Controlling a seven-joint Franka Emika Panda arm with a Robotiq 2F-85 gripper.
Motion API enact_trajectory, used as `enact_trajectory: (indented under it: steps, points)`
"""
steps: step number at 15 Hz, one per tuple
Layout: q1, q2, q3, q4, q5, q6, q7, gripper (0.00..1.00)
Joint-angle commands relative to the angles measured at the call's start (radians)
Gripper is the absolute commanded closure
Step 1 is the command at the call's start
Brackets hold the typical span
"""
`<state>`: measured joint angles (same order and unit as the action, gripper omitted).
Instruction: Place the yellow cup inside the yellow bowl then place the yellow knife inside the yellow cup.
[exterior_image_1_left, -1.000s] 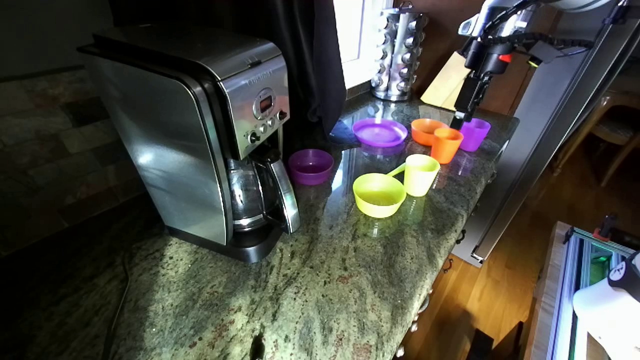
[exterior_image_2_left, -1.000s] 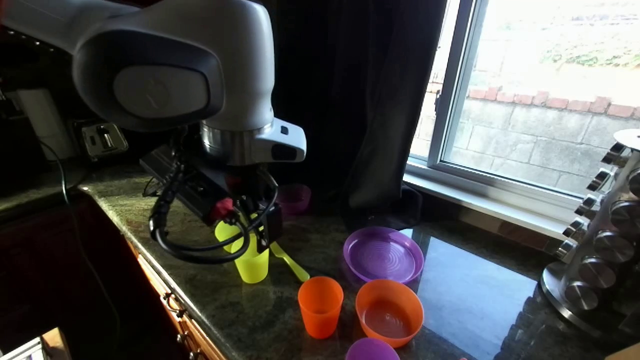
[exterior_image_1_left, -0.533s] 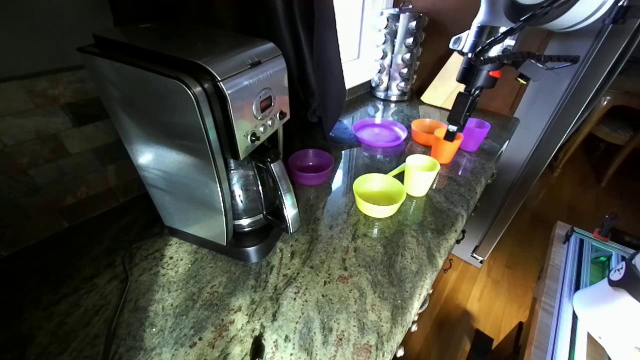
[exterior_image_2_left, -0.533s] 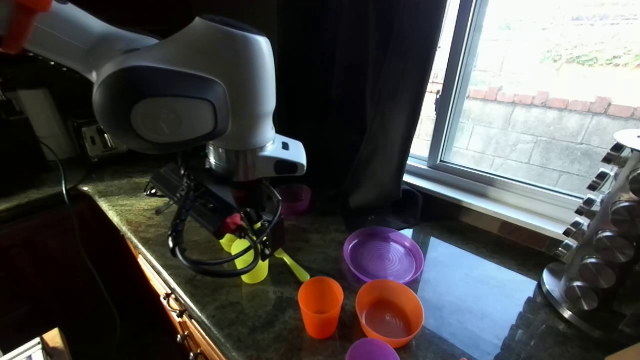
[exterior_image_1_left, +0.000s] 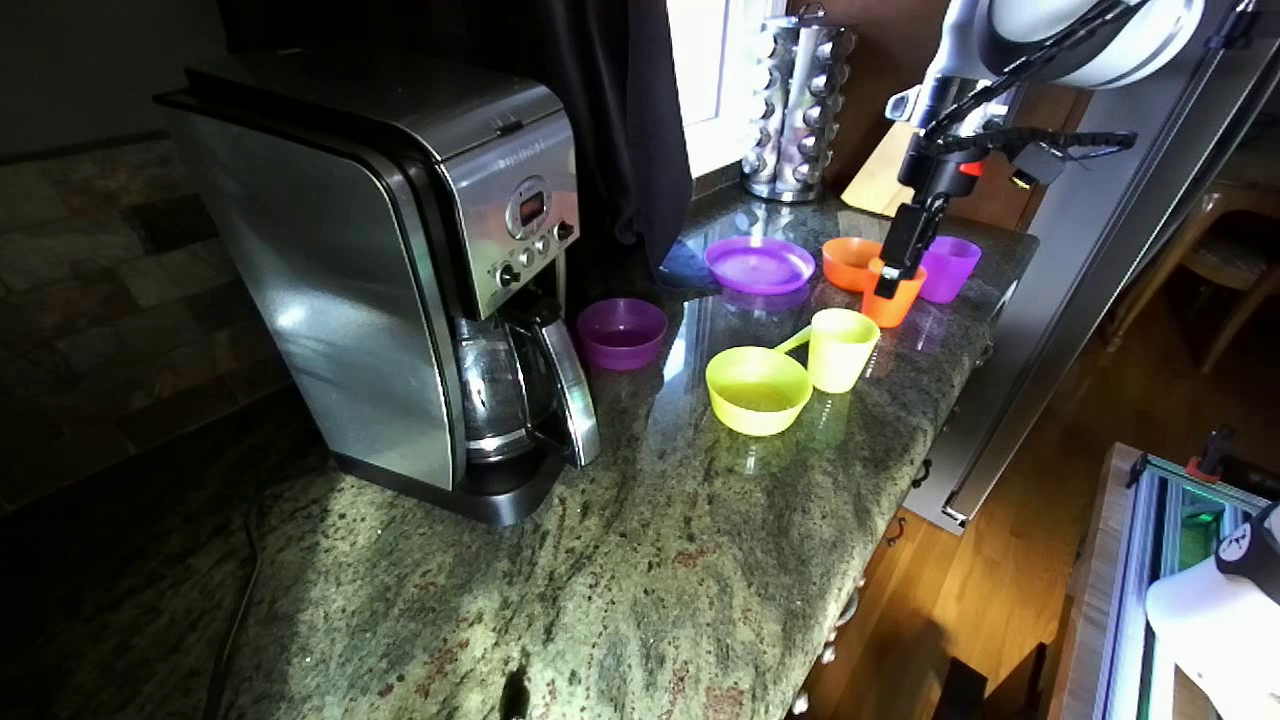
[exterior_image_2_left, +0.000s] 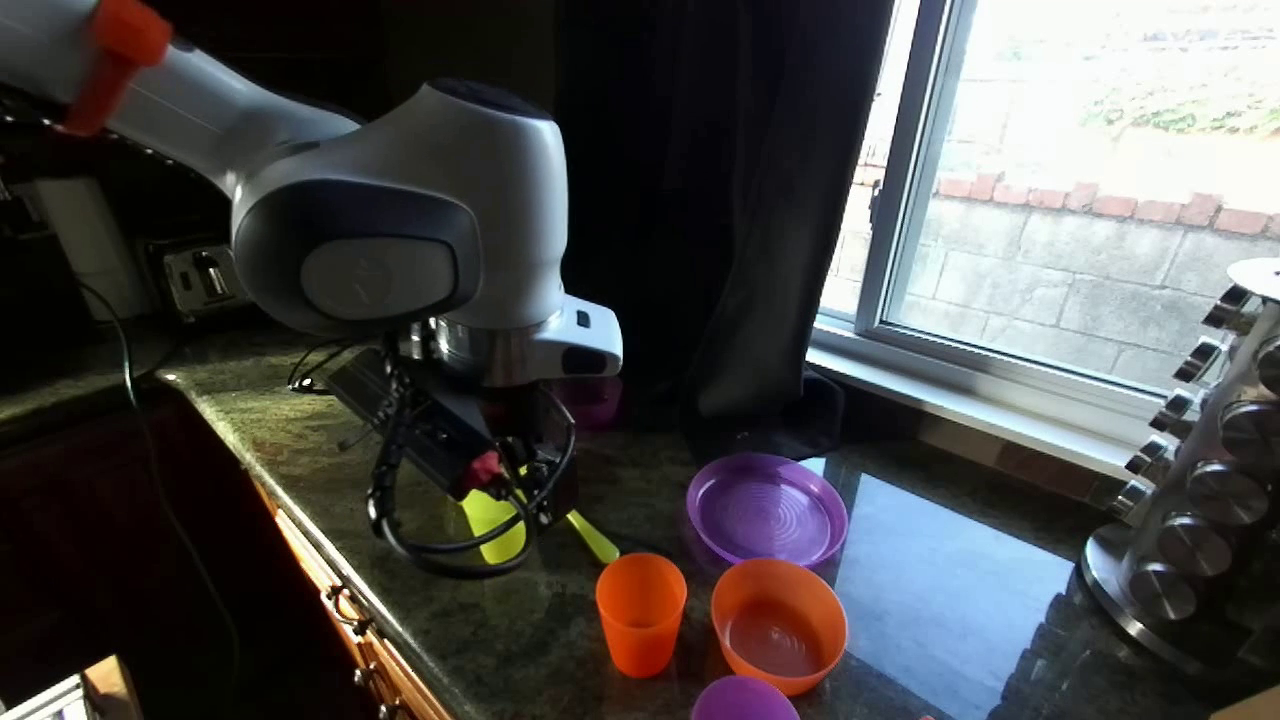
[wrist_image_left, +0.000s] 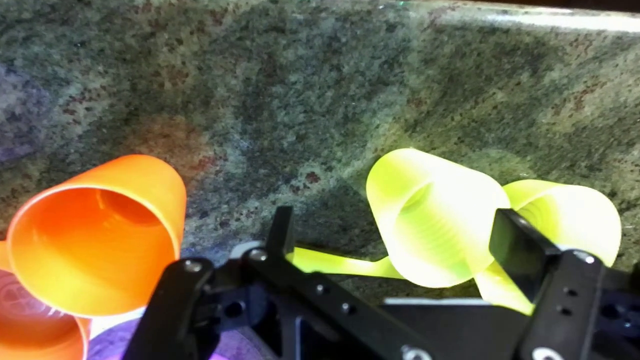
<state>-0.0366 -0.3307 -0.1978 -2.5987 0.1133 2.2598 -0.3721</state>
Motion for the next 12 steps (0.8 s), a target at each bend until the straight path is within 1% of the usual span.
enact_trajectory:
  steps: [1, 5, 6, 7, 9, 12]
  points:
    - [0.012, 0.067, -0.008, 0.011, 0.052, 0.067, -0.048, 0.0]
    - [0.014, 0.122, -0.006, 0.022, 0.089, 0.095, -0.084, 0.0]
    - [0.013, 0.133, -0.003, 0.026, 0.092, 0.093, -0.087, 0.05]
    - [0.013, 0.141, -0.002, 0.029, 0.098, 0.087, -0.095, 0.27]
    - [0.009, 0.158, 0.002, 0.035, 0.1, 0.088, -0.099, 0.29]
    - [0.005, 0.177, 0.005, 0.046, 0.107, 0.084, -0.107, 0.54]
